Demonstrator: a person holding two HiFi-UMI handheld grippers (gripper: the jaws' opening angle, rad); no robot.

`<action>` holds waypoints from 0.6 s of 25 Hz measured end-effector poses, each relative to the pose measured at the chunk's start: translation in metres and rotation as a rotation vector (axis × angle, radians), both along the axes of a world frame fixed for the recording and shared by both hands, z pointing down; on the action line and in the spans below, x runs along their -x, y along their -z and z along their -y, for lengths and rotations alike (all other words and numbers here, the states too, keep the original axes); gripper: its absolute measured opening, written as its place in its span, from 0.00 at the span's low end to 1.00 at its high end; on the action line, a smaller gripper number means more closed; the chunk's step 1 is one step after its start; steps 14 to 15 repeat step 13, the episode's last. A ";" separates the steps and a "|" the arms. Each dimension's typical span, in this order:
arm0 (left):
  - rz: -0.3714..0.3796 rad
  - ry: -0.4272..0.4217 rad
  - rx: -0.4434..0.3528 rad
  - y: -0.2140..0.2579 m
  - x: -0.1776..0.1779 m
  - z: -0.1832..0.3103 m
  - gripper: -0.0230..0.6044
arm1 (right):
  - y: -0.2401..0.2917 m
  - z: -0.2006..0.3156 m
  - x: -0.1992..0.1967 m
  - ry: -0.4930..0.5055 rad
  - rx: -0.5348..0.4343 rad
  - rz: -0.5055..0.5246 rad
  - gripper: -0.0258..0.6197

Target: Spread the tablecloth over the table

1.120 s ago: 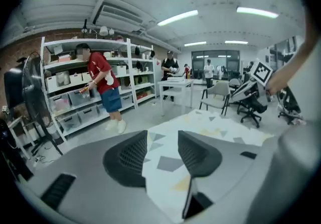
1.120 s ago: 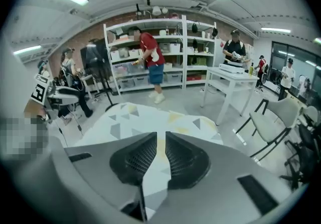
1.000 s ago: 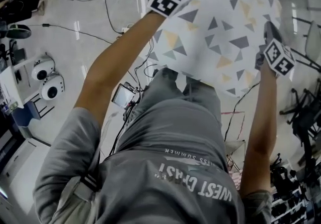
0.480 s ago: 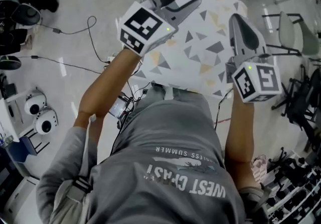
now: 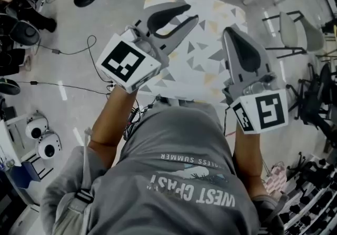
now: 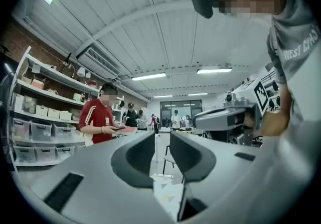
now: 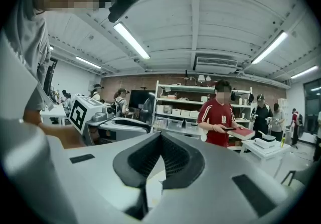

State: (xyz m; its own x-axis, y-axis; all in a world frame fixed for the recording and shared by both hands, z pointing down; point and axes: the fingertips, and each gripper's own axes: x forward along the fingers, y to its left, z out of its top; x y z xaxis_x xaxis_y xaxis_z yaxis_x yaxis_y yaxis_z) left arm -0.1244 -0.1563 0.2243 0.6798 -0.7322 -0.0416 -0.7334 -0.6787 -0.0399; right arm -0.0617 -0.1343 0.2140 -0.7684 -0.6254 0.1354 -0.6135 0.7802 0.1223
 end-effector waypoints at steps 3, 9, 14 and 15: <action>-0.011 0.030 0.005 0.006 0.010 -0.008 0.18 | 0.005 -0.007 0.001 0.002 -0.012 0.008 0.05; -0.008 0.043 -0.024 0.016 0.018 -0.019 0.18 | 0.011 -0.016 0.004 0.009 -0.026 0.009 0.05; -0.015 0.031 -0.045 0.019 0.015 -0.023 0.18 | 0.009 -0.018 0.003 0.007 -0.027 0.006 0.05; -0.015 0.031 -0.045 0.019 0.015 -0.023 0.18 | 0.009 -0.018 0.003 0.007 -0.027 0.006 0.05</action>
